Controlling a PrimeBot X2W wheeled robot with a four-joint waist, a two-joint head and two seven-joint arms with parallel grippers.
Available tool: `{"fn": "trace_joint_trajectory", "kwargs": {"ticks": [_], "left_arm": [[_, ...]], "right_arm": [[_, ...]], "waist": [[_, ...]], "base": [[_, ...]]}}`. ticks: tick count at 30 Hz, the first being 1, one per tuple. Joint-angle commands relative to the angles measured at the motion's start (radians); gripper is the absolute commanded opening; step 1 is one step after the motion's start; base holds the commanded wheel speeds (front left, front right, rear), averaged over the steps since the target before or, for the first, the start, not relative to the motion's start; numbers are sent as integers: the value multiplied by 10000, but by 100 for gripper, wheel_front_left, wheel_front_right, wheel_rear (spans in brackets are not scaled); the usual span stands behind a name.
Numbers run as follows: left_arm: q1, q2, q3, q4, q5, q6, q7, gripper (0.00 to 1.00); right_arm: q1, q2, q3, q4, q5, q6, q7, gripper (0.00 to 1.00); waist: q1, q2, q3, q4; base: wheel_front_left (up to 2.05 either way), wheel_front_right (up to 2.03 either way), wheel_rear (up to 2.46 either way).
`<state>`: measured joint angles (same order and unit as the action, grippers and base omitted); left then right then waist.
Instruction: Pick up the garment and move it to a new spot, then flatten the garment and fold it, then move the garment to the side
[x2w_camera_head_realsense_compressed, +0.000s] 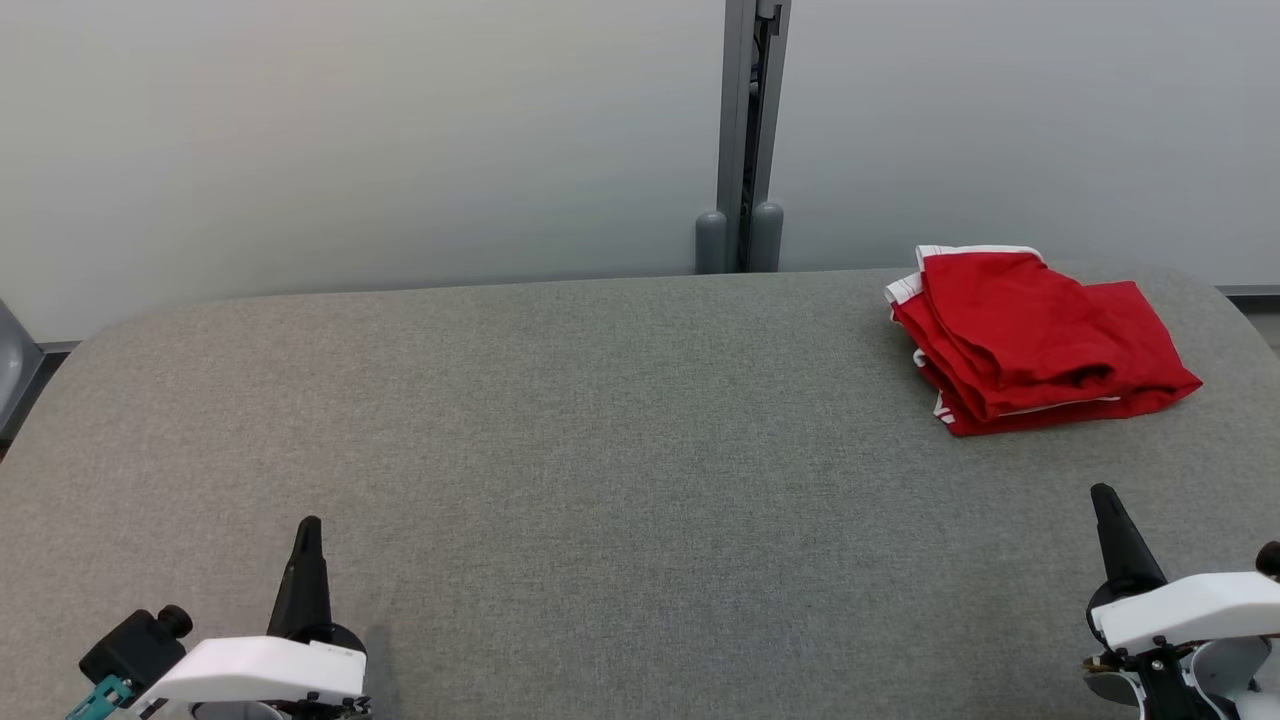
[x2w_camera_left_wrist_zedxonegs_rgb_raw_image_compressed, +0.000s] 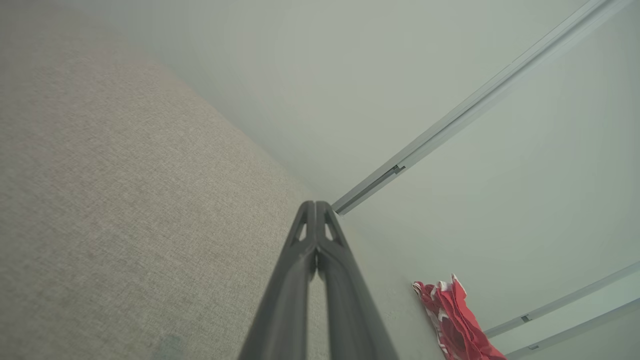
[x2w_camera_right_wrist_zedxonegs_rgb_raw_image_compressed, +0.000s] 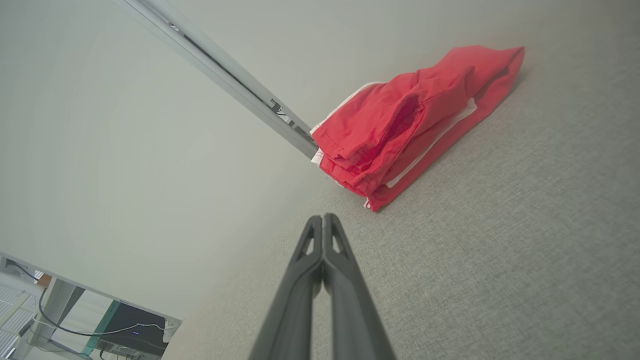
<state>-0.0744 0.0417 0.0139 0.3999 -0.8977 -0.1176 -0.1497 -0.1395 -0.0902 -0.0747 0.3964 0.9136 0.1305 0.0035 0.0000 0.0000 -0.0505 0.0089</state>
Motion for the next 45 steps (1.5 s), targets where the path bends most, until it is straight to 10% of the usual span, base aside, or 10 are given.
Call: {"fn": "trace_joint_trajectory", "kwargs": {"ticks": [1,45], "left_arm": [[-417,55,15,-131,-284,-57,23,0],[-1354,89,-4,-198,-4736,-124,679,0]], "right_arm": [[-304,-28,-112,-76,244,3,103,0],[-1587,165,-1159,646,4174,9,1761,0]], "waist": [[0,0,7,-1],[0,0,324,-45]], "base": [[0,0,0],[0,0,0]]}}
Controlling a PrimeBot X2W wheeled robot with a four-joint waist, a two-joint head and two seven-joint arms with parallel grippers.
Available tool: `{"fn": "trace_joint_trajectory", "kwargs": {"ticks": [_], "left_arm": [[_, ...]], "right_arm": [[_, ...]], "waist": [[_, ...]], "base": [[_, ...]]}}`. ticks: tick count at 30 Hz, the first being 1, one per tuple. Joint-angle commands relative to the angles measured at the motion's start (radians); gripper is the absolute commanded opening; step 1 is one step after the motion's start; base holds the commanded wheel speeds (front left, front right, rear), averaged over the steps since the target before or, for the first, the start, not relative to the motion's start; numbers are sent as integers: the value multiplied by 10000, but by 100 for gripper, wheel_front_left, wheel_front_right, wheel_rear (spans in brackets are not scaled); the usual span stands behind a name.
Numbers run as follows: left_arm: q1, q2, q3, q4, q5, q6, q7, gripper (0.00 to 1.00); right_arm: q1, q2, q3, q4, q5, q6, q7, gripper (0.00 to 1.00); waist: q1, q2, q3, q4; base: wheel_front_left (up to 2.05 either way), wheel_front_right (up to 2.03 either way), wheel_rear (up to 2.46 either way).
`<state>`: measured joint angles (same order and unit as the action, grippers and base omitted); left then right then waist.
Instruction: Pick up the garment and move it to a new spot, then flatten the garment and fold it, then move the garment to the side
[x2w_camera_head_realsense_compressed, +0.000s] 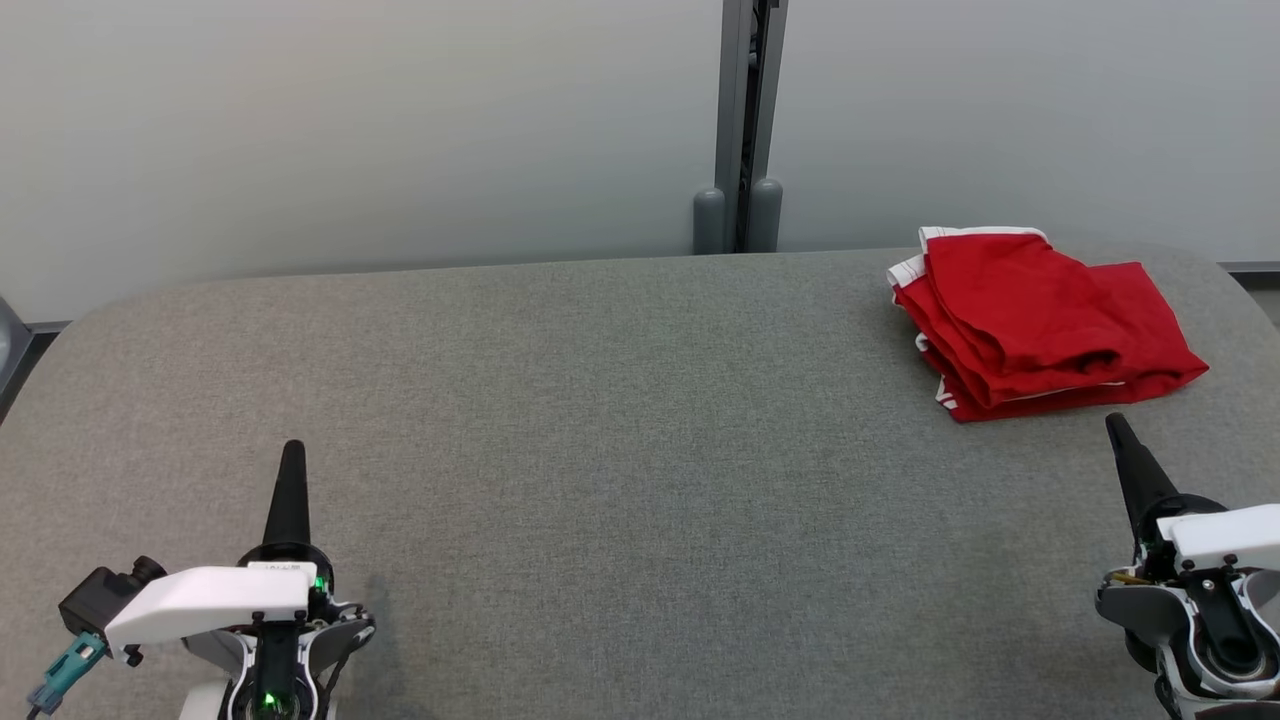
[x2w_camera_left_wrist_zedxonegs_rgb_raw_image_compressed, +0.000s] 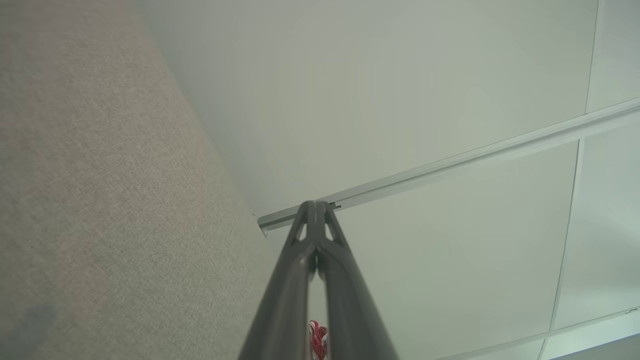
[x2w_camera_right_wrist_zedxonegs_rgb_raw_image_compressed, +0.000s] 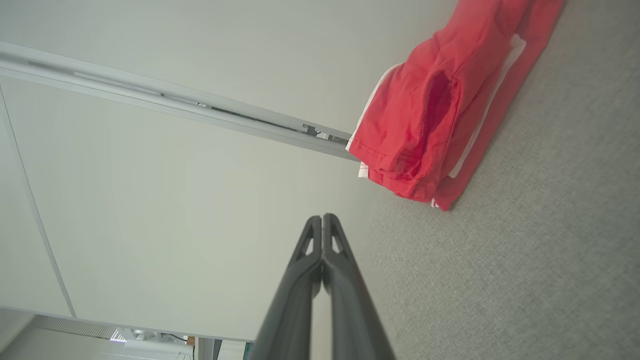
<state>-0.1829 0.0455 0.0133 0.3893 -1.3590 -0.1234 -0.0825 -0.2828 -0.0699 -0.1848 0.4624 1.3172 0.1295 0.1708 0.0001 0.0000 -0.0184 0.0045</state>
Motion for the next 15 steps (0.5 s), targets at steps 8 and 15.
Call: {"fn": "trace_joint_trajectory", "kwargs": {"ticks": [8,15], "left_arm": [[-423,56,-1,-98,-772,-81,105,0],[-495,61,-2,-98,-1300,-93,186,0]], "right_arm": [[-343,-12,-217,103,709,19,321,0],[-484,15,-320,198,1181,21,521,0]], "waist": [[0,0,61,-9],[0,0,111,-16]], "base": [[0,0,0],[0,0,0]]}}
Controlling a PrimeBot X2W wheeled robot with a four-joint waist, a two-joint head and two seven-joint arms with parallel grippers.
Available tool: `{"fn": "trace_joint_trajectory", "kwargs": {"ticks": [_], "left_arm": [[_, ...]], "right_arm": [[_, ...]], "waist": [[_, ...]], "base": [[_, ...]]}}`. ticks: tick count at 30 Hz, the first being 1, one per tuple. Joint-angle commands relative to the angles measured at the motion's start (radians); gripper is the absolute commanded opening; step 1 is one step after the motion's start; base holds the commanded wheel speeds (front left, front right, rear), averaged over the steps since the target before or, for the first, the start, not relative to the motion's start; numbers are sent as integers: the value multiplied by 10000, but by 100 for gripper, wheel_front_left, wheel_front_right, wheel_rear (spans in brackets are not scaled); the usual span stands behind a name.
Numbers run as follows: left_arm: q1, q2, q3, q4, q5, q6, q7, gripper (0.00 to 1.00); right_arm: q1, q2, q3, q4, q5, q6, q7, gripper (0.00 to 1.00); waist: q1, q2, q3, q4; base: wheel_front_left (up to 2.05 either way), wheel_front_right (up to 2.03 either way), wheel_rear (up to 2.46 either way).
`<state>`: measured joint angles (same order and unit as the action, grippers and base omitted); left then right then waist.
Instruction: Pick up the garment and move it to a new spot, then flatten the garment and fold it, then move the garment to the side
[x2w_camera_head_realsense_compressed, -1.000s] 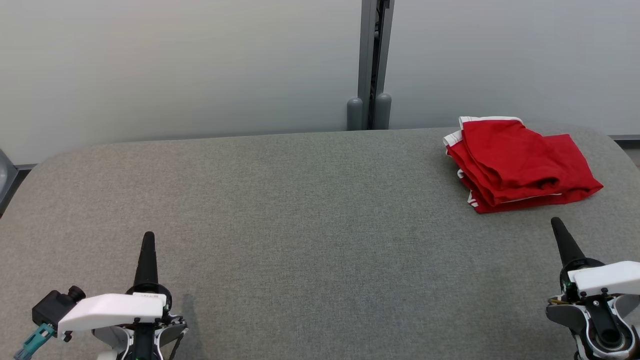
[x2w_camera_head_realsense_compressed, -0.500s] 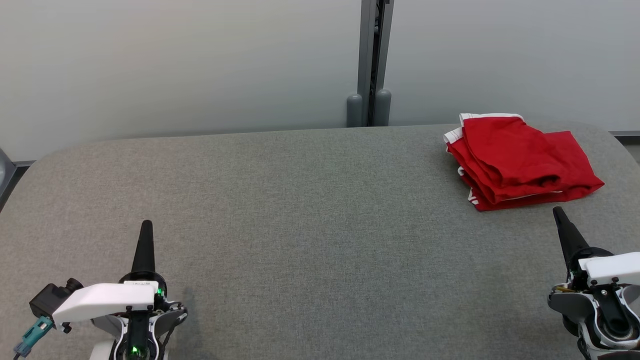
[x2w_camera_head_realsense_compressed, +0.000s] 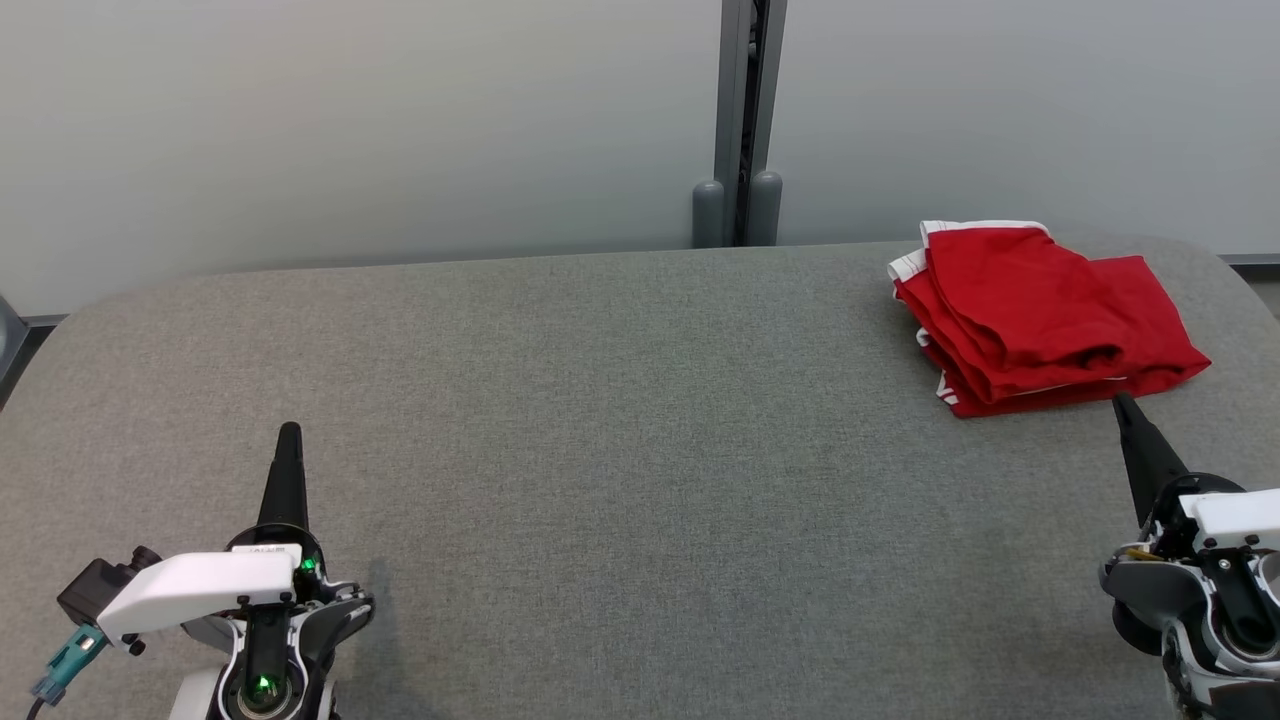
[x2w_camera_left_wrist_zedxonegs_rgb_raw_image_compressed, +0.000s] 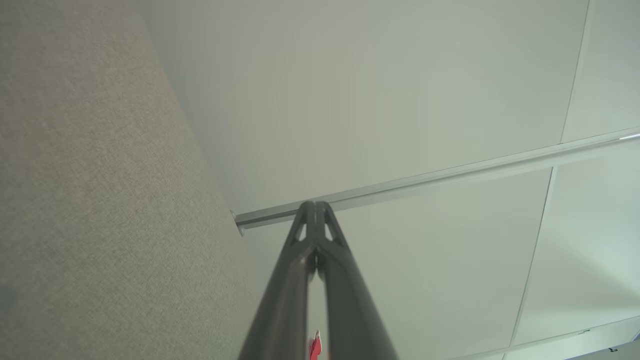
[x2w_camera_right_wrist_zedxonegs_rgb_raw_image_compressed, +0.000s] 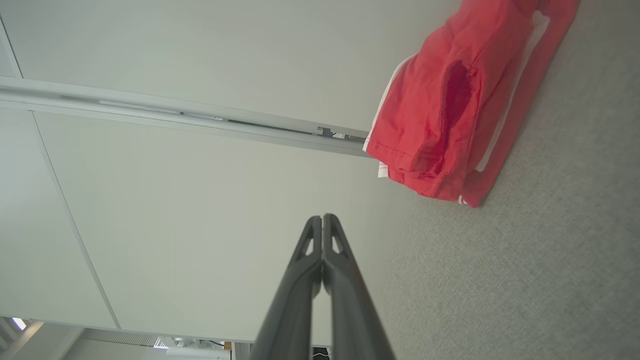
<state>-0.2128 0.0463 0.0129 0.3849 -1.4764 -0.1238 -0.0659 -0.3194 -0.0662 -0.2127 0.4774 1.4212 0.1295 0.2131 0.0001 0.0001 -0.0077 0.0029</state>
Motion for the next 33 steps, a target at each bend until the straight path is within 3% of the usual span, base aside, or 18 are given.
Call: {"fn": "trace_joint_trajectory", "kwargs": {"ticks": [1,21,33], "left_arm": [[-222,53,2,-56,-206,-91,36,0],[-497,63,-7,-70,-1505,-104,234,0],[-439,62,-4,-64,-1484,-105,218,0]], "right_arm": [[-149,-18,-59,62,205,21,120,0],[-510,38,-347,262,1363,21,590,0],[-510,25,-324,259,1347,21,572,0]], "waist": [[0,-1,12,-2],[-1,-1,149,-21],[-1,-1,151,-21]], "base": [[0,0,0],[0,0,0],[0,0,0]]}}
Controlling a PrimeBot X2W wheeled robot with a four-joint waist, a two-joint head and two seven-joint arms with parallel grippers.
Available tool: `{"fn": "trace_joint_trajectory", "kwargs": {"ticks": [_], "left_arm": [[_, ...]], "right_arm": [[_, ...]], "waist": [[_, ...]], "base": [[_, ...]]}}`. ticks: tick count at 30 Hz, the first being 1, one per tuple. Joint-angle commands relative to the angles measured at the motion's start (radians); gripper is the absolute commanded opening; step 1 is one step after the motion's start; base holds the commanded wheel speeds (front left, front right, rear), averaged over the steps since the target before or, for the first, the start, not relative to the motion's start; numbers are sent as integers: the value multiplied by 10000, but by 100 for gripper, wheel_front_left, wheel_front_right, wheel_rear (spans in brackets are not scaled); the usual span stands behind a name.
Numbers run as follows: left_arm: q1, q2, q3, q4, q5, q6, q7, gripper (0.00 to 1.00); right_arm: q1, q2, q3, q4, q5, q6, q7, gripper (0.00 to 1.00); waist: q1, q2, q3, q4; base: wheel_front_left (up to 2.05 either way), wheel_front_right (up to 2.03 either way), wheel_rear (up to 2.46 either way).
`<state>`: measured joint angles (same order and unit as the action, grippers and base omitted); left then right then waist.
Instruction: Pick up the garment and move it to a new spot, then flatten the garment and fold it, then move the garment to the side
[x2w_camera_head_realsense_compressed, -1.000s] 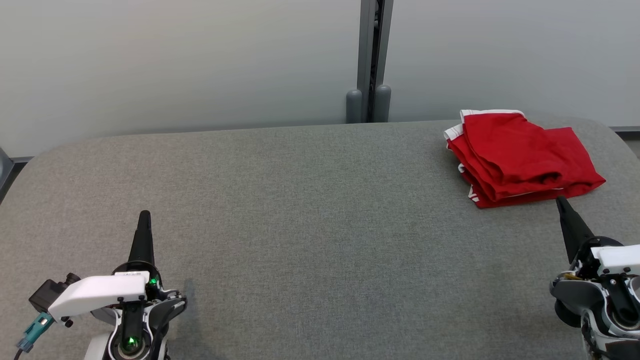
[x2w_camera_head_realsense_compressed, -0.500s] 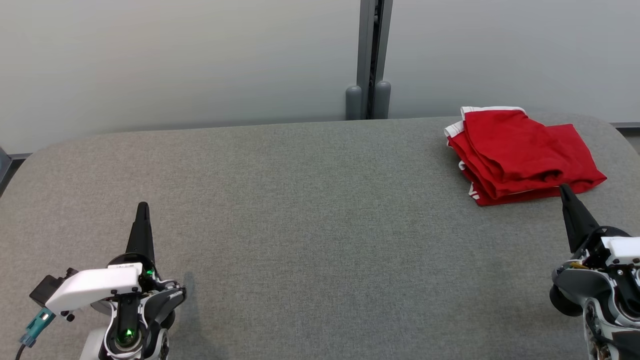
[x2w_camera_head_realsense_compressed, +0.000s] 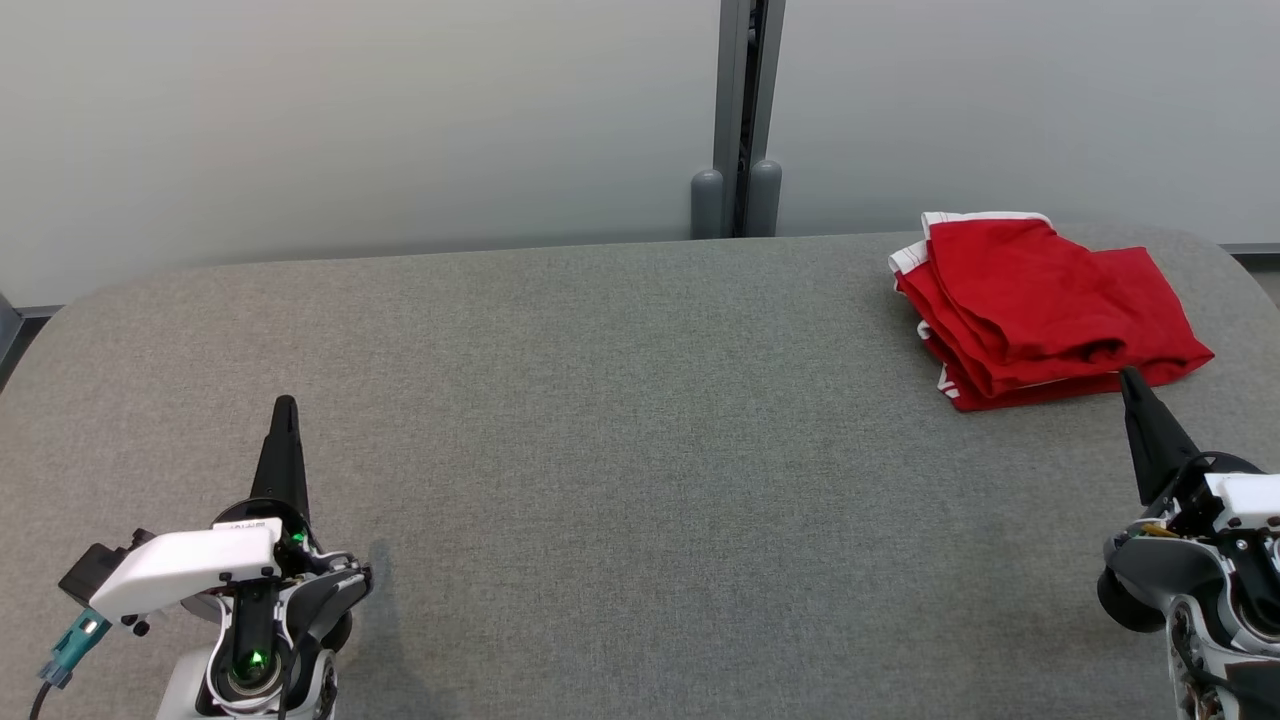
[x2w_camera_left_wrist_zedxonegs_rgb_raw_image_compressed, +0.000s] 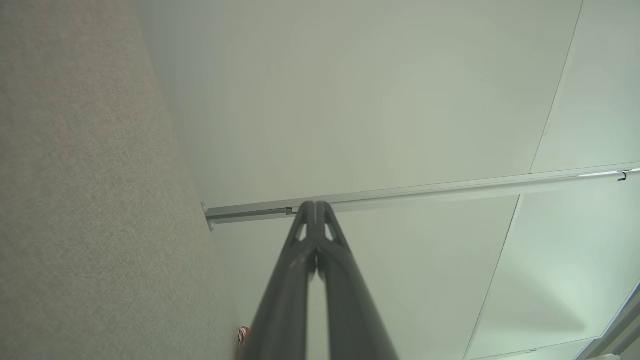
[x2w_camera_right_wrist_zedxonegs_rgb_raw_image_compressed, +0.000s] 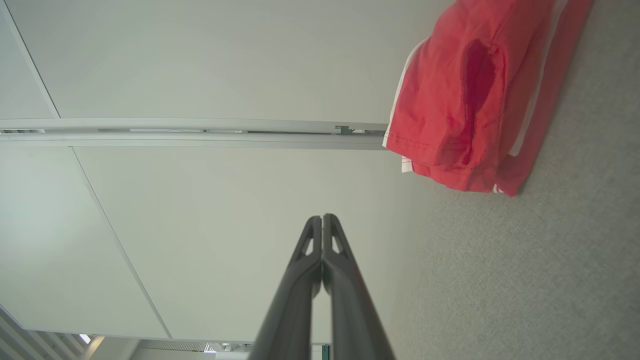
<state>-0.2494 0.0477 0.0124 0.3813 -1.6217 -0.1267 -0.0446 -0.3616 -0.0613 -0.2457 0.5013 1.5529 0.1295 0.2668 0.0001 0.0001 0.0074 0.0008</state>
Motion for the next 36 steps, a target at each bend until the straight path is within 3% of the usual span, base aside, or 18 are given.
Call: {"fn": "trace_joint_trajectory", "kwargs": {"ticks": [1,36], "left_arm": [[-73,49,-1,-28,-31,-76,5,0],[-72,49,-2,-31,-33,-77,3,0]], "right_arm": [[-88,-25,9,19,31,21,34,0],[-80,-49,43,20,52,21,7,0]], "waist": [[-1,-1,0,0],[-1,-1,0,0]], "base": [[0,0,0],[0,0,0]]}}
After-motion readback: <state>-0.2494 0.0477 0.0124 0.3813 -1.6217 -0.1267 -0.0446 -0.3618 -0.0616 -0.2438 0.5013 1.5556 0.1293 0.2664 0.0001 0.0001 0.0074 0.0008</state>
